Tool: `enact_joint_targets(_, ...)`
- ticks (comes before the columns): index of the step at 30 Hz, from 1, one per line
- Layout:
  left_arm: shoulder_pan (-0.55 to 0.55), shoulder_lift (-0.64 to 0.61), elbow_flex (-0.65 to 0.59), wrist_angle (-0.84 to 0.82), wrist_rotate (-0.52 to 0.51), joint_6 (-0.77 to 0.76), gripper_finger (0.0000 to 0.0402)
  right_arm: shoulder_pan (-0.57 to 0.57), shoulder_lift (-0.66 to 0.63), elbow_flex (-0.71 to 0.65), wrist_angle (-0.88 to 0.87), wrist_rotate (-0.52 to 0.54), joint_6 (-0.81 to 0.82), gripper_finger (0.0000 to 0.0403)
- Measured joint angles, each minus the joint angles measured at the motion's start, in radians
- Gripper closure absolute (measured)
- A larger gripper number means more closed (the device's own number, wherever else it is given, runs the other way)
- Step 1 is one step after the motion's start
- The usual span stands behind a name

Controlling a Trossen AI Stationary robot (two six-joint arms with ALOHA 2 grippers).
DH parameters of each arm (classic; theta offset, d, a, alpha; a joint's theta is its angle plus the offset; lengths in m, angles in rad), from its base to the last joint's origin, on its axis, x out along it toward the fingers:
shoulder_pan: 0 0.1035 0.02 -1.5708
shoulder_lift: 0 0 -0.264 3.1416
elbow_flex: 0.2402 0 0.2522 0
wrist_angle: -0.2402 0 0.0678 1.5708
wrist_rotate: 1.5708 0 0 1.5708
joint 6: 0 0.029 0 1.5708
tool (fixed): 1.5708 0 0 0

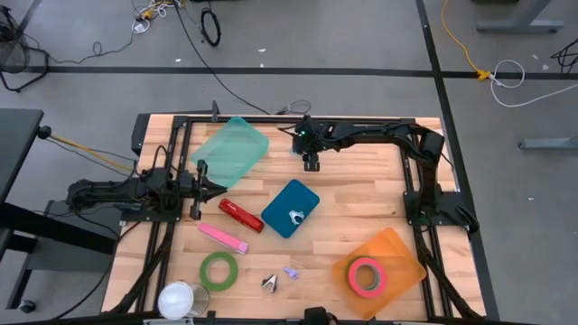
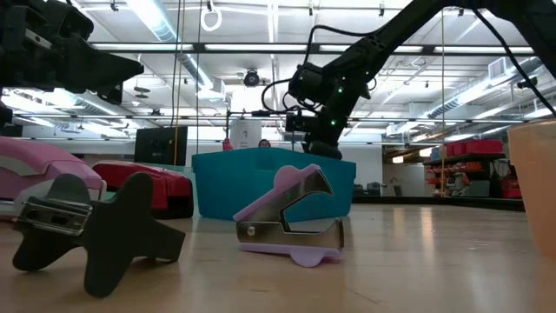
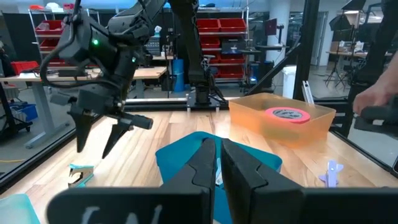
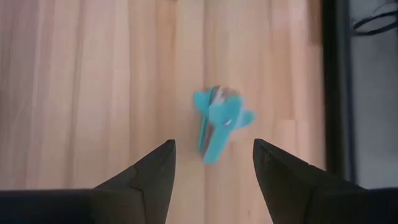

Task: Pick and place Stapler, Stapler remover, tape
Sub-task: Put the light blue staple remover into the blue bin

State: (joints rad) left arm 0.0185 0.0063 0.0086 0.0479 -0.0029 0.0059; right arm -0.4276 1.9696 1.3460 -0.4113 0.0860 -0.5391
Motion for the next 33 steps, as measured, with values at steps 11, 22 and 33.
enact_joint_targets(11,0.000,0.000,0.000,0.000,0.000,0.000,0.0372,-0.056,0.022,0.000,0.016,-0.137,0.026,0.0188)
enact_joint_targets(22,0.000,0.000,0.000,0.000,0.000,0.000,0.0372,-0.082,0.058,0.000,0.035,-0.197,0.037,0.0188)
enact_joint_targets(33,0.000,0.000,0.000,0.000,0.000,0.000,0.0372,-0.082,0.088,0.000,0.099,-0.200,0.060,0.0188)
